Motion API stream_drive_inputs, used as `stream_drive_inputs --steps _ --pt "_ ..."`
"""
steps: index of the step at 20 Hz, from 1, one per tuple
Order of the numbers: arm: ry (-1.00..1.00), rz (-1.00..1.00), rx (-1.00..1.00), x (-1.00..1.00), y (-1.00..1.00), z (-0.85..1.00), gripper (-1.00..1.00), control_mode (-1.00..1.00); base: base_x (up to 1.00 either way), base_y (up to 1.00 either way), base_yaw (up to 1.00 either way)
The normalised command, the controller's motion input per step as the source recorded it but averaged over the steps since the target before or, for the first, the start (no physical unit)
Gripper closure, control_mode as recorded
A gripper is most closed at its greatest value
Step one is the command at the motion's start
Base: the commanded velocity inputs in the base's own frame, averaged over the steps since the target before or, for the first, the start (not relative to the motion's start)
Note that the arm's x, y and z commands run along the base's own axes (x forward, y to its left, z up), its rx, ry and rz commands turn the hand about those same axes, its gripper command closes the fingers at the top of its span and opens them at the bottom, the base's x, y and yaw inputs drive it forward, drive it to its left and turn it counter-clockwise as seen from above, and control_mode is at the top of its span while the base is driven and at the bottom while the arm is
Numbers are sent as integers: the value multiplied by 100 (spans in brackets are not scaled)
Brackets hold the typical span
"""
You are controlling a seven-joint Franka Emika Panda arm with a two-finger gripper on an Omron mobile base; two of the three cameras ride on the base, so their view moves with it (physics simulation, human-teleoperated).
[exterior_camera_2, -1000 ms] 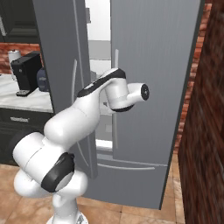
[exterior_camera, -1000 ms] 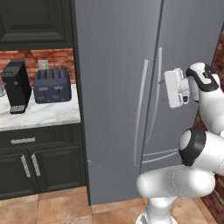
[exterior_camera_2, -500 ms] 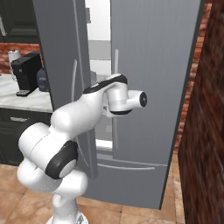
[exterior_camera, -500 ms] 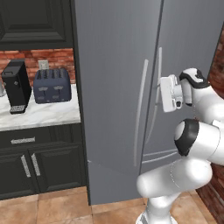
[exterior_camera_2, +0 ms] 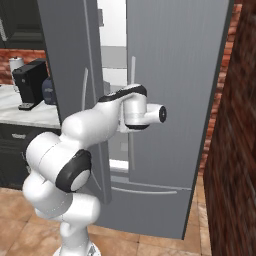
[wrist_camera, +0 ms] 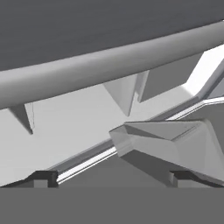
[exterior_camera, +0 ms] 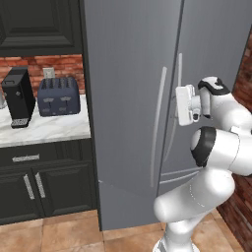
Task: Retrieve the sausage and cheese from the fridge and place them on the cutting board on the counter.
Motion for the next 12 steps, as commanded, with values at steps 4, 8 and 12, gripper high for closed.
stream_drive_inputs --steps 4,8,12 --pt "1 4 4 2 40 0 -100 -100 0 0 0" --pt "1 4 1 3 43 -4 -100 -100 0 0 0" --pt "3 5 3 4 26 0 -100 -100 0 0 0"
